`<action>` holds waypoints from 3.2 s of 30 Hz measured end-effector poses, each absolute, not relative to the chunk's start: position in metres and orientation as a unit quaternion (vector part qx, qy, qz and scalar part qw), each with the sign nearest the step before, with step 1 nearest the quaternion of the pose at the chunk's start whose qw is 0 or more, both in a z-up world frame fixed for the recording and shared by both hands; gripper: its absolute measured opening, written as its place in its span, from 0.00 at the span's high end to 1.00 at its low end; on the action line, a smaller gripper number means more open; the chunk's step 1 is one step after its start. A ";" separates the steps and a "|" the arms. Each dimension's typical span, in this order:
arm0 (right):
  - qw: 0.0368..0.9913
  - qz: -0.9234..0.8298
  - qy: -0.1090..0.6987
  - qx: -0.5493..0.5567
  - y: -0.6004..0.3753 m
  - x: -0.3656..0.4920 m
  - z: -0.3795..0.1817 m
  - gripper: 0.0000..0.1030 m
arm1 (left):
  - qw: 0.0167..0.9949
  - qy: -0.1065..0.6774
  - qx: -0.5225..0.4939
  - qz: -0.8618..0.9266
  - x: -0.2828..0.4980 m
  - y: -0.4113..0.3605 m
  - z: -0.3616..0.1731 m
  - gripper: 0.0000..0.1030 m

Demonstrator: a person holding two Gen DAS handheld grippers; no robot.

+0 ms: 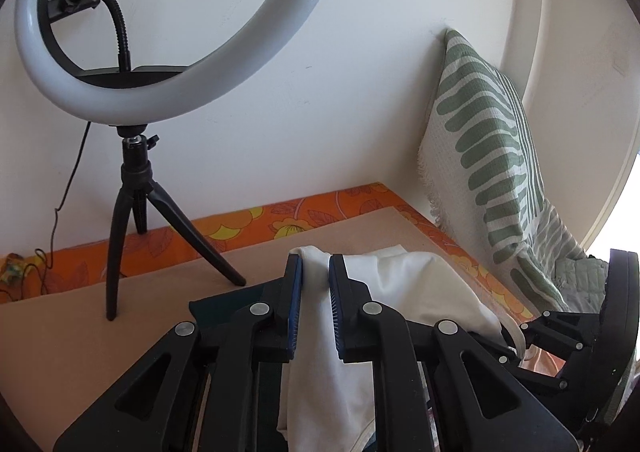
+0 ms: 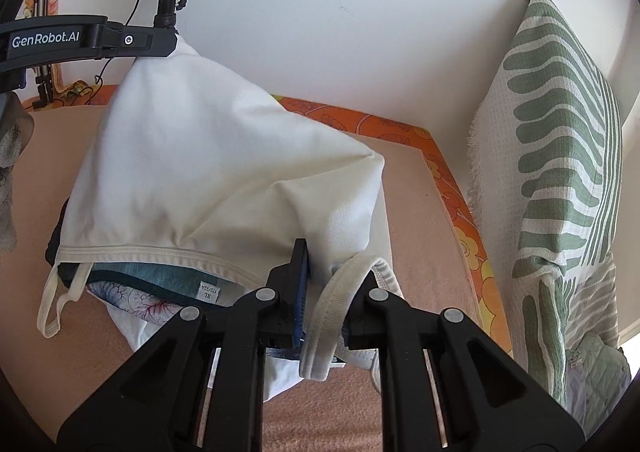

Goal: Fold small clothes

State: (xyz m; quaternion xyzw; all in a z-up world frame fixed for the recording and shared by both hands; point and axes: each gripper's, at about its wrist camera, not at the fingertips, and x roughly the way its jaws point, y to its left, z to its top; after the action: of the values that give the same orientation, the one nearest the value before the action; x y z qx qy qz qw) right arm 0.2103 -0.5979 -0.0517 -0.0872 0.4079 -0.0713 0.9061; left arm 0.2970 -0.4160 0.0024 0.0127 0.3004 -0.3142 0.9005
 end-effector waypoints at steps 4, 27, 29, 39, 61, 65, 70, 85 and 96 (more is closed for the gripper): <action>0.913 -0.072 0.392 -0.085 -0.596 0.202 -0.043 0.46 | 0.908 0.275 0.015 -0.315 0.288 -0.413 0.015 0.37; 0.941 -0.059 0.312 -0.115 -0.543 0.136 0.023 0.09 | 0.926 0.239 0.036 -0.290 0.238 -0.389 0.056 0.20; 0.943 -0.059 0.308 -0.111 -0.538 0.129 0.030 0.09 | 0.927 0.237 0.035 -0.288 0.232 -0.383 0.061 0.20; 0.952 -0.063 0.277 -0.114 -0.502 0.087 0.069 0.09 | 0.933 0.225 0.029 -0.281 0.193 -0.338 0.079 0.19; 0.963 -0.064 0.256 -0.064 -0.418 0.002 0.080 0.09 | 0.935 0.210 0.038 -0.283 0.076 -0.216 0.083 0.18; 0.964 -0.064 0.252 -0.053 -0.407 -0.005 0.072 0.09 | 0.933 0.219 0.038 -0.284 0.060 -0.197 0.073 0.18; 0.966 -0.064 0.249 -0.028 -0.399 -0.007 0.062 0.09 | 0.934 0.220 0.030 -0.280 0.047 -0.174 0.063 0.18; 0.968 -0.084 0.237 -0.021 -0.389 0.002 0.035 0.01 | 0.941 0.229 0.004 -0.249 0.042 -0.137 0.027 0.07; 0.969 -0.082 0.232 -0.005 -0.390 0.004 0.032 0.00 | 0.947 0.226 0.054 -0.222 0.035 -0.137 0.018 0.01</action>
State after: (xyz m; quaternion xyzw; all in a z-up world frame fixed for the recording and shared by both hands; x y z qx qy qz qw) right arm 0.0038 -0.3896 0.0316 -0.0052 0.2319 -0.0820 0.9693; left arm 0.0349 -0.1369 0.0179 0.0543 0.2256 -0.2223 0.9469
